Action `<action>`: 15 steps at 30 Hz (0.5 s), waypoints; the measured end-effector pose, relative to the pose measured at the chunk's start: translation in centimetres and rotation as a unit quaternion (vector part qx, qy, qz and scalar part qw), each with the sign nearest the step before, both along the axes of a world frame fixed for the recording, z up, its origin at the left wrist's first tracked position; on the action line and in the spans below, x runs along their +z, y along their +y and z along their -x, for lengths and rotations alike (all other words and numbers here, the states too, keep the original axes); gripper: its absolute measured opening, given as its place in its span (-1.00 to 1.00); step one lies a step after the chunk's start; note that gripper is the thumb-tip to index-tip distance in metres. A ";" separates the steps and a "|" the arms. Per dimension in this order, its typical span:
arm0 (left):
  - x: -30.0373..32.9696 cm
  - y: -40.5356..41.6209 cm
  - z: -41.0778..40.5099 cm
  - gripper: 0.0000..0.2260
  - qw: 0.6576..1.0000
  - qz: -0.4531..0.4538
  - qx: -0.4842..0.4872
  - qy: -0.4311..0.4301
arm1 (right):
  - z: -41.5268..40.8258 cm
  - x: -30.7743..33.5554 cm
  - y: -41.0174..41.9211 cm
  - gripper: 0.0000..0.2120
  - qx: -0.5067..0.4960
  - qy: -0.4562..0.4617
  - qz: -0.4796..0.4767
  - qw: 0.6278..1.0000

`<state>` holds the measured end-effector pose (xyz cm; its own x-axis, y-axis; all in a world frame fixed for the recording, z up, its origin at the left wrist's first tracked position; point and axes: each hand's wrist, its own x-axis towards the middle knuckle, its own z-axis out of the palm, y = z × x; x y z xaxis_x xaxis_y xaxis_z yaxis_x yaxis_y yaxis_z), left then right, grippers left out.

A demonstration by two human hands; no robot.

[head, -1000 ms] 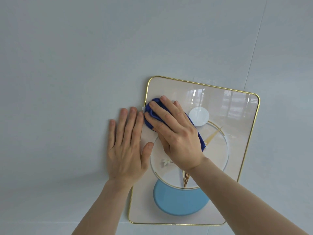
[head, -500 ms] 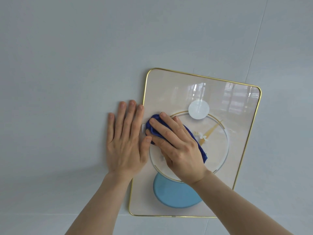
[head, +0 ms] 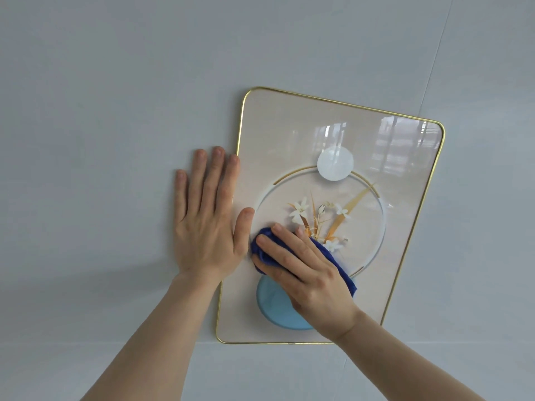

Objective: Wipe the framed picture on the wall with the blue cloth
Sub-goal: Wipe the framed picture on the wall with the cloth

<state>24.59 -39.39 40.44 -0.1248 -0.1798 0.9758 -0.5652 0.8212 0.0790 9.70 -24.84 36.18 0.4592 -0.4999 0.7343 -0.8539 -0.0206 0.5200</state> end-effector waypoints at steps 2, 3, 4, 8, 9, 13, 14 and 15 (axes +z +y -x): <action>0.0 0.0 0.0 -0.38 1.000 0.001 -0.003 0.002 | 0.1 -0.6 0.6 -0.60 -0.005 0.006 -0.009 1.000; 0.0 0.0 0.0 -0.38 1.000 0.001 -0.004 0.004 | 0.2 -1.2 1.0 -0.63 -0.008 0.015 -0.019 1.000; 0.0 0.0 0.1 -0.38 1.000 0.001 -0.004 0.005 | 0.3 -1.9 1.6 -0.65 -0.013 0.030 -0.036 0.999; -0.2 -0.2 0.0 -0.37 1.000 0.000 0.003 0.001 | 0.7 -4.2 3.3 -0.62 -0.037 0.069 -0.076 0.994; -0.2 -0.2 0.0 -0.37 1.000 0.001 0.004 0.000 | 0.6 -4.3 3.4 -0.62 -0.040 0.067 -0.072 0.994; 0.0 0.0 -0.1 -0.37 1.000 -0.005 -0.003 -0.009 | -0.6 -4.5 4.1 -0.65 -0.061 0.080 -0.075 0.992; 0.0 0.0 -0.3 -0.37 1.000 -0.007 -0.009 -0.011 | -0.6 -4.8 4.6 -0.64 -0.068 0.089 -0.086 0.990; 0.0 0.0 -0.5 -0.36 1.000 -0.008 -0.020 -0.013 | -0.6 -5.0 5.2 -0.63 -0.075 0.096 -0.098 0.988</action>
